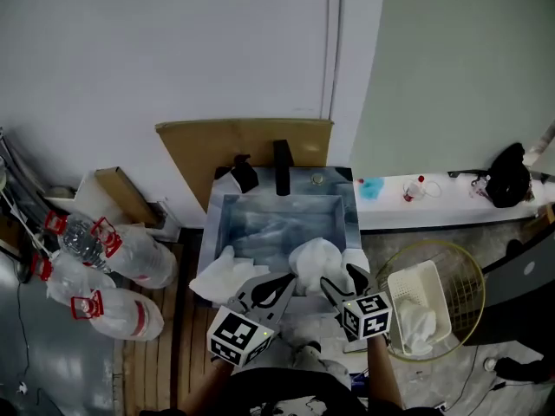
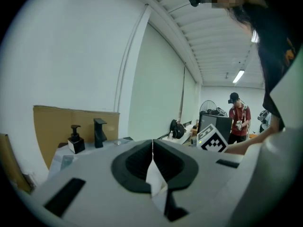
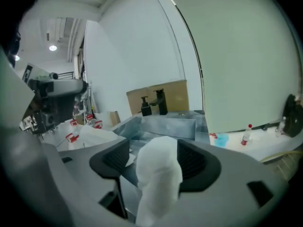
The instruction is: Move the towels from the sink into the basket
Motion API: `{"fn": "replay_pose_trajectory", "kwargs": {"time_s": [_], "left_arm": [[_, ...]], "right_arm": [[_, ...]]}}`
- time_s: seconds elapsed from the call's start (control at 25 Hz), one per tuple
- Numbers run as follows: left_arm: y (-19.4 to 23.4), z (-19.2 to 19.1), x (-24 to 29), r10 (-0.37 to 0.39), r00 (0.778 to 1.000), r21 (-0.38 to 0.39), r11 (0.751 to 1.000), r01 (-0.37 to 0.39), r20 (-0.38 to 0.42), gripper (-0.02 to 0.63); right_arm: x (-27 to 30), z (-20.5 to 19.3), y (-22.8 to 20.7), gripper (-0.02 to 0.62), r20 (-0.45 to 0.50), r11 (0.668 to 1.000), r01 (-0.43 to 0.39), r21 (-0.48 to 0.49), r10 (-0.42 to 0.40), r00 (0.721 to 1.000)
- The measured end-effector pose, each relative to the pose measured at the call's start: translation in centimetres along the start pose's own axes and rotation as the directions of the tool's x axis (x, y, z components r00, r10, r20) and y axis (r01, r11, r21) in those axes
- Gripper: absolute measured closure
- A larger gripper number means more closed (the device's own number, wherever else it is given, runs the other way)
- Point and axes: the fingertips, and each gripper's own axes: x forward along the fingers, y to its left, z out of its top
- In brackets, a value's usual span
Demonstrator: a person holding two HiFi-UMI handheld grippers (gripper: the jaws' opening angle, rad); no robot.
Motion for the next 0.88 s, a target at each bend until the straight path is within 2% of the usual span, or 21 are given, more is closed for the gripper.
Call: {"fn": "replay_pose_trajectory", "kwargs": {"time_s": [0.12, 0.28, 0.36, 0.44, 0.48, 0.52, 0.56, 0.6, 0.64, 0.72, 0.8, 0.88], "left_arm": [[1.5, -0.5, -1.0, 0.006, 1.0, -0.01, 1.0, -0.006, -0.004, 0.597], [2.9, -1.0, -1.9, 0.004, 1.0, -0.023, 1.0, -0.004, -0.005, 0.597], [3.5, -1.0, -2.1, 0.0, 1.0, -0.03, 1.0, 0.0, -0.001, 0.597], [4.0, -1.1, -2.3, -0.002, 1.0, -0.037, 0.999, 0.002, 0.002, 0.597], [4.2, -1.2, -2.3, -0.002, 1.0, -0.04, 0.999, 0.002, 0.002, 0.597], [4.4, -1.3, -2.3, -0.003, 1.0, -0.042, 0.999, 0.003, 0.001, 0.597], [4.5, -1.4, -2.3, -0.006, 1.0, -0.044, 0.999, 0.006, 0.001, 0.597], [4.5, -1.4, -2.3, -0.01, 1.0, -0.045, 0.999, 0.011, 0.001, 0.597], [4.5, -1.3, -2.3, -0.016, 1.0, -0.046, 0.999, 0.016, 0.003, 0.597], [4.5, -1.3, -2.2, -0.023, 1.0, -0.048, 0.999, 0.023, 0.006, 0.597], [4.6, -1.3, -2.2, -0.024, 1.0, -0.051, 0.998, 0.024, 0.007, 0.597], [4.6, -1.2, -2.1, -0.027, 1.0, -0.05, 0.998, 0.028, 0.011, 0.597]], "right_arm": [[3.0, -1.8, -0.6, 0.284, -0.087, 0.998, 0.056, -0.008, -0.056, 0.995], [5.6, -4.0, -0.7, 0.279, -0.209, 0.992, 0.108, -0.071, -0.12, 0.97], [6.5, -5.1, -0.4, 0.279, -0.27, 0.986, 0.105, -0.129, -0.137, 0.953], [7.3, -6.4, -0.4, 0.279, -0.343, 0.971, 0.107, -0.216, -0.178, 0.922], [7.5, -7.0, -0.7, 0.296, -0.374, 0.956, 0.113, -0.27, -0.212, 0.903], [7.6, -7.4, -0.9, 0.351, -0.394, 0.939, 0.119, -0.323, -0.248, 0.885], [7.6, -7.6, -1.1, 0.451, -0.402, 0.923, 0.127, -0.364, -0.278, 0.872], [7.5, -7.7, -1.3, 0.48, -0.401, 0.914, 0.135, -0.383, -0.296, 0.867], [7.4, -7.5, -1.3, 0.496, -0.394, 0.915, 0.144, -0.377, -0.3, 0.869], [6.9, -6.5, -1.1, 0.514, -0.363, 0.937, 0.171, -0.303, -0.28, 0.889], [6.1, -4.9, -0.6, 0.522, -0.309, 0.967, 0.19, -0.168, -0.235, 0.922], [5.1, -2.7, -0.1, 0.526, -0.237, 0.982, 0.187, -0.032, -0.189, 0.953]]}}
